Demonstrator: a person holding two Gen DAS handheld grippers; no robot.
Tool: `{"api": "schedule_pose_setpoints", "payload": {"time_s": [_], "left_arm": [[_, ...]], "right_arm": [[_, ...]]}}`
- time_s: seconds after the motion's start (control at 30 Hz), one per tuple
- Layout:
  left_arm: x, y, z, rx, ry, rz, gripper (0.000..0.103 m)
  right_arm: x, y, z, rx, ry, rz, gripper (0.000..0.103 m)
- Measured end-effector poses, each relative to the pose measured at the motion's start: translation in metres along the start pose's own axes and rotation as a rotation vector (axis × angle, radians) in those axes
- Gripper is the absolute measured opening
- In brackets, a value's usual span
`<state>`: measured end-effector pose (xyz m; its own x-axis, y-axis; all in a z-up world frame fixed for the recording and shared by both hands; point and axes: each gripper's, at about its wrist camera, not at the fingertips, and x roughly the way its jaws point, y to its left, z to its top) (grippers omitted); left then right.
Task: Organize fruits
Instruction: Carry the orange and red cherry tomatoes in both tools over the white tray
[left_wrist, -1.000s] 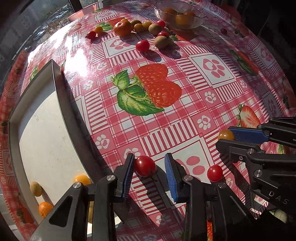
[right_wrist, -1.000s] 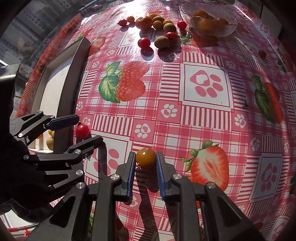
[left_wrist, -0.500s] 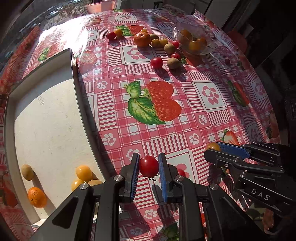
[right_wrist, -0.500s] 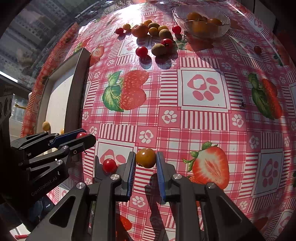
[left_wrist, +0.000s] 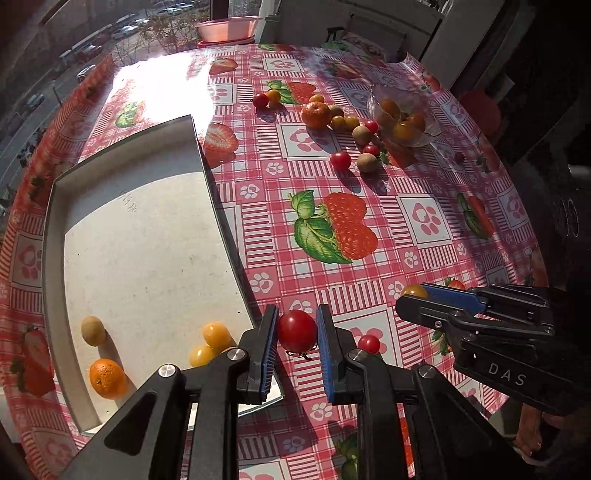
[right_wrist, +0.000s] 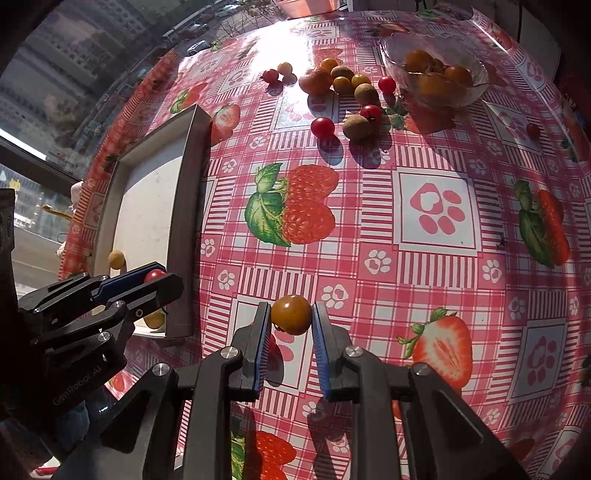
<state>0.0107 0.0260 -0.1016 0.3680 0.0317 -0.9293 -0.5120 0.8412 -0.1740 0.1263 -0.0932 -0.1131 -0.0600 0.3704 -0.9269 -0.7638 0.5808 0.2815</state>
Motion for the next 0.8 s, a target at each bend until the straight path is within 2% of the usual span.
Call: {"api": "schedule_pose_setpoints", "payload": {"time_s": [0.47,0.8], "left_arm": [[-0.027,0.072,-0.023,-0.158,-0.051,0.100,0.022],[-0.006,0.106,-0.039,-0.245,-0.017,0.147,0.022]], "right_arm": [[0.014,0.071,0.023,-0.148,0.009,0.066,0.024],[0.033,0.122,0.039,-0.254,0.020,0.104,0.024]]}}
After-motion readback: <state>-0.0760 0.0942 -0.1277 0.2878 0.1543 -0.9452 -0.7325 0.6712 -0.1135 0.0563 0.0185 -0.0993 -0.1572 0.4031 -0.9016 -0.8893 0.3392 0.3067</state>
